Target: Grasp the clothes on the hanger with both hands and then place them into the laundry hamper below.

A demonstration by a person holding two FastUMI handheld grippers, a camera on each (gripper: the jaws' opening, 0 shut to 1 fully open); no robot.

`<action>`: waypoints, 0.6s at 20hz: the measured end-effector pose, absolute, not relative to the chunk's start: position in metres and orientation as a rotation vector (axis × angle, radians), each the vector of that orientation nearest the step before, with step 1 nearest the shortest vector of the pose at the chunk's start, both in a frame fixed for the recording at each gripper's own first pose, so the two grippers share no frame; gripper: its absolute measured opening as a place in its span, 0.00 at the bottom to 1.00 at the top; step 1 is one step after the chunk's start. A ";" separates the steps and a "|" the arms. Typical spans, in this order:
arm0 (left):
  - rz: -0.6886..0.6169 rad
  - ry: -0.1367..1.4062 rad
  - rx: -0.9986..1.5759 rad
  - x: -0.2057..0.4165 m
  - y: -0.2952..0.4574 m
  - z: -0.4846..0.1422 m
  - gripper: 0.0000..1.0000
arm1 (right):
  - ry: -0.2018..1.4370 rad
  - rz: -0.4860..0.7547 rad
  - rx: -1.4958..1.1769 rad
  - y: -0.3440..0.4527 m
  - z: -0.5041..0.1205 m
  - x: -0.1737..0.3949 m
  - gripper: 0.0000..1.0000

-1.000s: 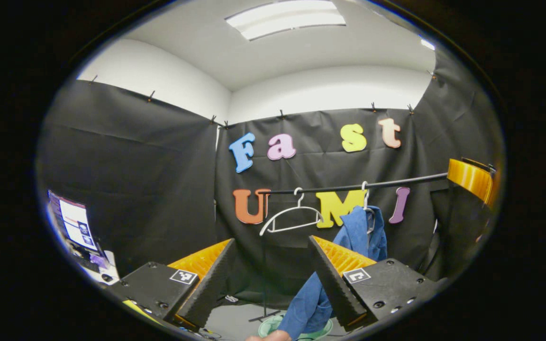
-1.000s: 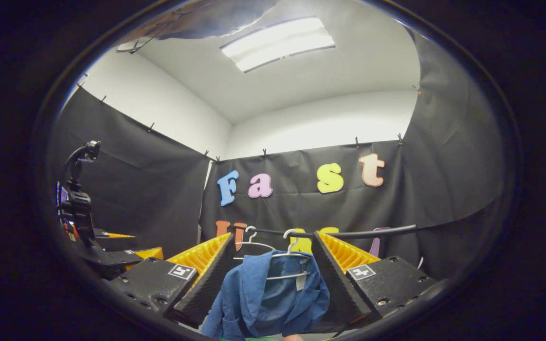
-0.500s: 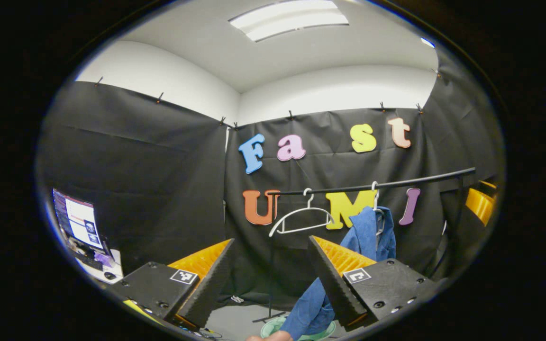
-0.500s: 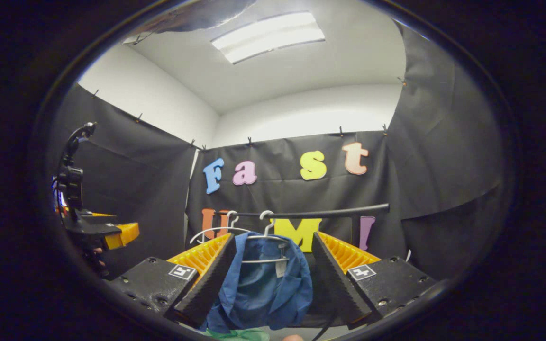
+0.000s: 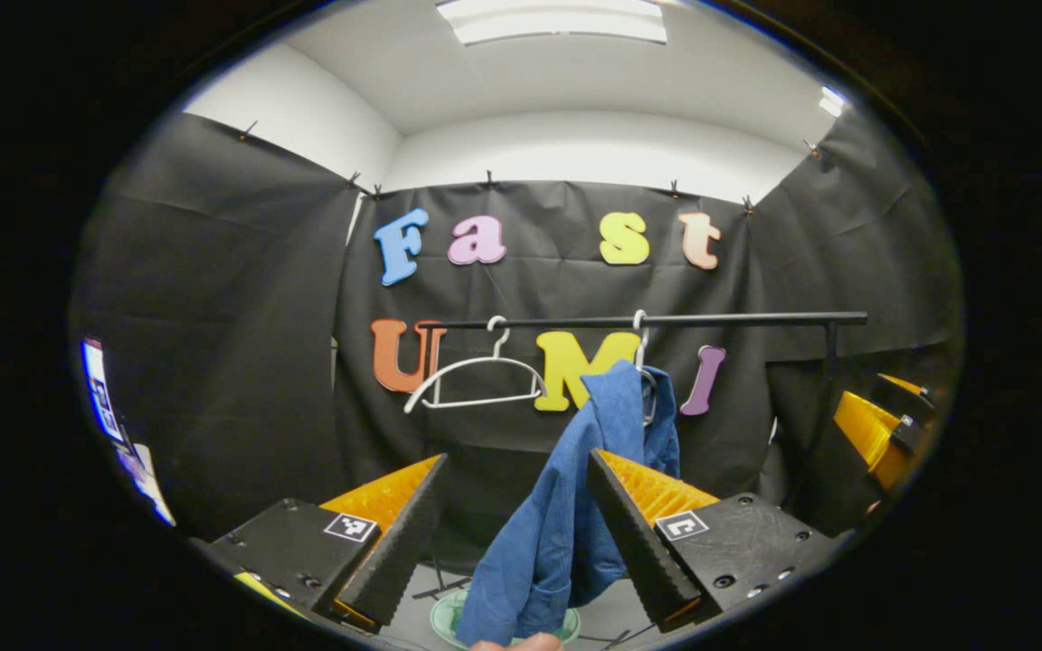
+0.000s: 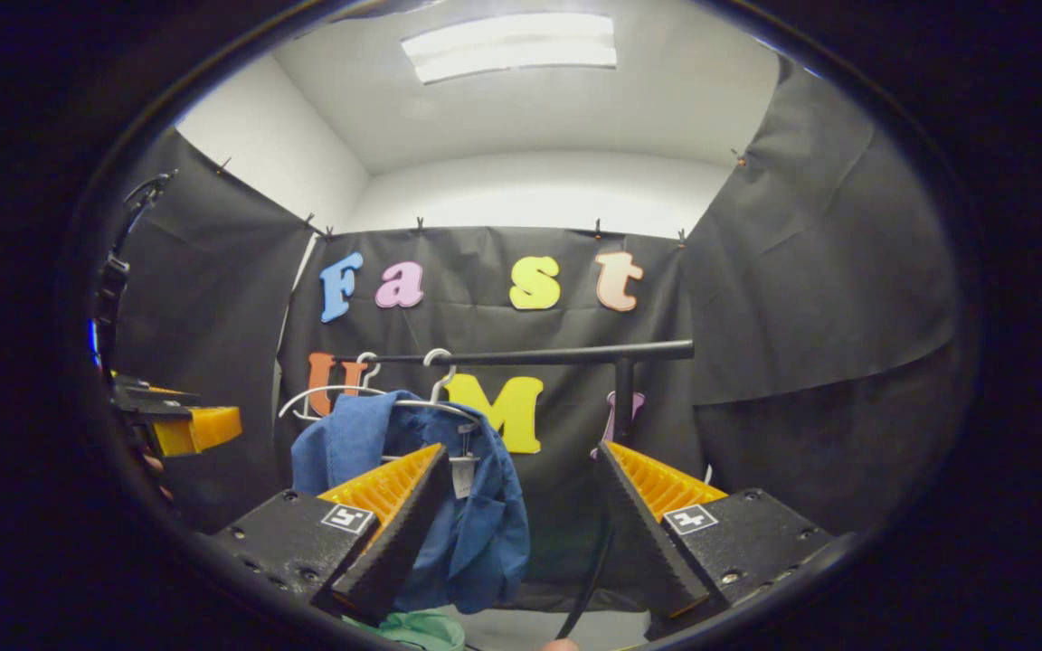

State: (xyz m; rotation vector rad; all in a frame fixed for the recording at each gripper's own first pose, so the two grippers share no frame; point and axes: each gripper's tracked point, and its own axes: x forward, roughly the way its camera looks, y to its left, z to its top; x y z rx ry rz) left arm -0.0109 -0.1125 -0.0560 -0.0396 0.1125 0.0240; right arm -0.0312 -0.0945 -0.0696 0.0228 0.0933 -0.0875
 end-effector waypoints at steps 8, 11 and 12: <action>-0.126 0.185 -0.029 0.029 -0.184 -0.087 0.96 | 0.106 -0.134 -0.009 -0.103 -0.073 -0.025 1.00; -0.100 0.229 0.032 0.052 -0.190 -0.116 0.92 | 0.115 -0.143 -0.004 -0.105 -0.079 -0.018 1.00; -0.094 0.239 0.056 0.060 -0.192 -0.126 0.92 | 0.116 -0.145 -0.007 -0.104 -0.079 -0.016 1.00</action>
